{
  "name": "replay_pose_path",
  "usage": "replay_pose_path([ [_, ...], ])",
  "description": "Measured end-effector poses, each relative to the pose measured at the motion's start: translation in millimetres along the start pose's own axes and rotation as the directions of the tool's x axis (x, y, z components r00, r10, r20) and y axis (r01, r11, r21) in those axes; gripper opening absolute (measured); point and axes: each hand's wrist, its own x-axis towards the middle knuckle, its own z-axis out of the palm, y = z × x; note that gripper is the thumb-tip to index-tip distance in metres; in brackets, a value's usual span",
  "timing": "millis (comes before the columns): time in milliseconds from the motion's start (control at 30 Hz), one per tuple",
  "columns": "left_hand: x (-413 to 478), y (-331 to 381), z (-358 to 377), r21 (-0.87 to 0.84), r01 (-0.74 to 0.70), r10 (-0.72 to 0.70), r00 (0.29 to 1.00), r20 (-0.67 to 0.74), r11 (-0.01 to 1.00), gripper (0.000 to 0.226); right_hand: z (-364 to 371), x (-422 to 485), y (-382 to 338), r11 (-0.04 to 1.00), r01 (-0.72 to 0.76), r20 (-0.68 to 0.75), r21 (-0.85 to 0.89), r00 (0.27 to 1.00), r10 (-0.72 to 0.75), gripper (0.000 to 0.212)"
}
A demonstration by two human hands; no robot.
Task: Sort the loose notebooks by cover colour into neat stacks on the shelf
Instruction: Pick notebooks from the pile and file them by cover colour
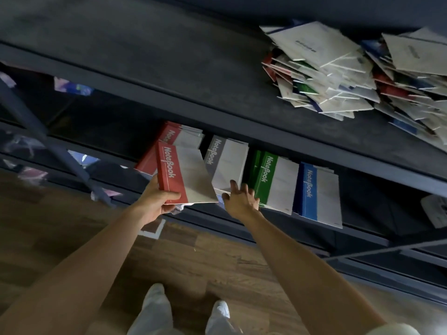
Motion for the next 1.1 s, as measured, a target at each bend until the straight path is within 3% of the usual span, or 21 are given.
replay_pose_path([
  [333,69,13,-74,-0.089,0.042,-0.042,0.999,-0.006,0.995,0.050,45,9,-95,0.998,-0.042,-0.016,-0.043,0.999,0.041,0.048],
  [567,106,6,-76,0.157,0.003,0.044,0.955,-0.293,0.988,0.044,51,15,-118,0.990,-0.095,0.000,-0.101,0.995,0.096,0.050],
  [800,124,5,-76,0.452,-0.061,0.209,0.935,-0.285,0.890,0.039,49,22,-128,0.991,-0.105,-0.017,-0.086,0.994,0.104,0.050],
  [900,120,-10,-78,0.495,-0.023,0.240,0.893,-0.381,0.869,0.044,54,24,-129,0.990,-0.108,-0.012,-0.085,0.994,0.108,0.053],
  [933,113,-16,-76,0.449,0.023,0.186,0.890,-0.416,0.893,0.041,56,24,-130,0.990,-0.108,-0.013,-0.087,0.994,0.107,0.054],
  [1000,101,-22,-66,0.108,0.139,-0.087,0.919,-0.385,0.984,0.028,60,25,-131,0.990,-0.105,-0.016,-0.094,0.994,0.104,0.058],
  [1067,96,-24,-55,-0.274,0.288,-0.345,0.919,-0.189,0.918,0.021,64,25,-131,0.990,-0.100,-0.019,-0.099,0.995,0.098,0.059],
  [1100,98,-24,-52,-0.384,0.331,-0.394,0.914,-0.098,0.862,0.017,66,26,-131,0.990,-0.099,-0.023,-0.099,0.995,0.097,0.059],
])
